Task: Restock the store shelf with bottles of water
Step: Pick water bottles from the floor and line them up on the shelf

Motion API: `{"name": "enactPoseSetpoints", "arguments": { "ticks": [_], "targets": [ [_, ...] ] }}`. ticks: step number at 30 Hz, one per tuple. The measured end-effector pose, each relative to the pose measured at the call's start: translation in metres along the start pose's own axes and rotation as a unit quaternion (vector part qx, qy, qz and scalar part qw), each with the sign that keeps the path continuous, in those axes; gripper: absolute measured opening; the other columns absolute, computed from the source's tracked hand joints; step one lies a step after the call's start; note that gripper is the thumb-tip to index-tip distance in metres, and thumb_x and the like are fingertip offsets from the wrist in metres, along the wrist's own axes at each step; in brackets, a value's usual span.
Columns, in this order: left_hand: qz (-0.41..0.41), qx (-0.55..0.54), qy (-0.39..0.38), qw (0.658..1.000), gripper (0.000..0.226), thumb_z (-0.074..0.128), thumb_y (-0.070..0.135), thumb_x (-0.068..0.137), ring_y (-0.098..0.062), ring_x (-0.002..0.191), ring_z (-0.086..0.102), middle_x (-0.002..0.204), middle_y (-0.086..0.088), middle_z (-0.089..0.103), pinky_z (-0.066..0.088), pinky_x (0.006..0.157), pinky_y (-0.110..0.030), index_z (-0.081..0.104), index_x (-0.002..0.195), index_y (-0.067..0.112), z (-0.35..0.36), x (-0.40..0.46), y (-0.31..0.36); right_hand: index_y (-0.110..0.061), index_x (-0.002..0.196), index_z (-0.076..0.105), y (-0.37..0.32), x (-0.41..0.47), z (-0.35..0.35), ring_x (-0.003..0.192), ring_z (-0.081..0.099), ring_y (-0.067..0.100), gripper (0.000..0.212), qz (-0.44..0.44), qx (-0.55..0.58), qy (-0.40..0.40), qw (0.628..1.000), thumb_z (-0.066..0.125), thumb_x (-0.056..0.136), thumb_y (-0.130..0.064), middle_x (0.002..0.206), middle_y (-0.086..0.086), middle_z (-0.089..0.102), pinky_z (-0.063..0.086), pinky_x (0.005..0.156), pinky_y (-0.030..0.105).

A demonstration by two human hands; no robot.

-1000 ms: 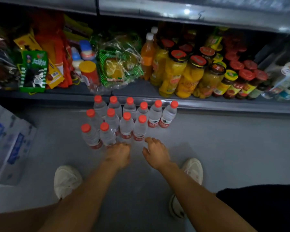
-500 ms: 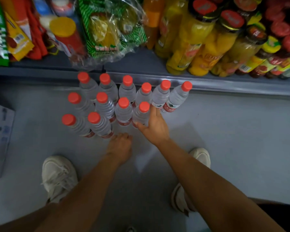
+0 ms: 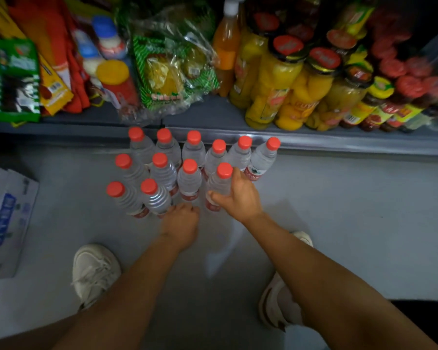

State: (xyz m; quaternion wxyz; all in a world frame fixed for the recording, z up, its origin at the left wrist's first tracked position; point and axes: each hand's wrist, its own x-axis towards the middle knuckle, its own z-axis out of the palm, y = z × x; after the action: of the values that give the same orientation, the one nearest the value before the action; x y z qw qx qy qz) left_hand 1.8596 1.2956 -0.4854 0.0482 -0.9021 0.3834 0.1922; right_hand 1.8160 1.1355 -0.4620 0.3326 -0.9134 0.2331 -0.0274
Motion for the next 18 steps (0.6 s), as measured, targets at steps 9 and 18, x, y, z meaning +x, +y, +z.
{"name": "enactPoseSetpoints", "arguments": {
  "ticks": [9,18],
  "targets": [
    [0.006,0.000,0.123,0.992,0.037,0.048,0.022,0.092,-0.027,0.123,0.044,0.132,-0.009,0.048,0.037,0.098,-0.036,0.049,0.127,0.011,-0.115,-0.043,0.006,-0.015,0.103,0.053,-0.076,-0.029,-0.117,0.096,0.062,0.029,0.050,-0.044,0.005,0.093,0.995,0.076,0.069,-0.043,0.101,0.006,0.067,0.048,0.072,0.034],
    [0.018,0.022,0.301,0.953,0.033,0.049,0.026,0.091,-0.025,0.116,0.047,0.123,-0.007,0.053,0.038,0.094,-0.035,0.052,0.121,0.011,-0.274,-0.064,0.003,-0.024,0.094,0.055,-0.177,-0.024,-0.251,0.082,0.065,0.017,0.049,-0.137,0.031,0.205,0.969,0.069,0.060,-0.056,0.089,-0.005,0.068,0.056,0.068,0.041]
  ]
}}
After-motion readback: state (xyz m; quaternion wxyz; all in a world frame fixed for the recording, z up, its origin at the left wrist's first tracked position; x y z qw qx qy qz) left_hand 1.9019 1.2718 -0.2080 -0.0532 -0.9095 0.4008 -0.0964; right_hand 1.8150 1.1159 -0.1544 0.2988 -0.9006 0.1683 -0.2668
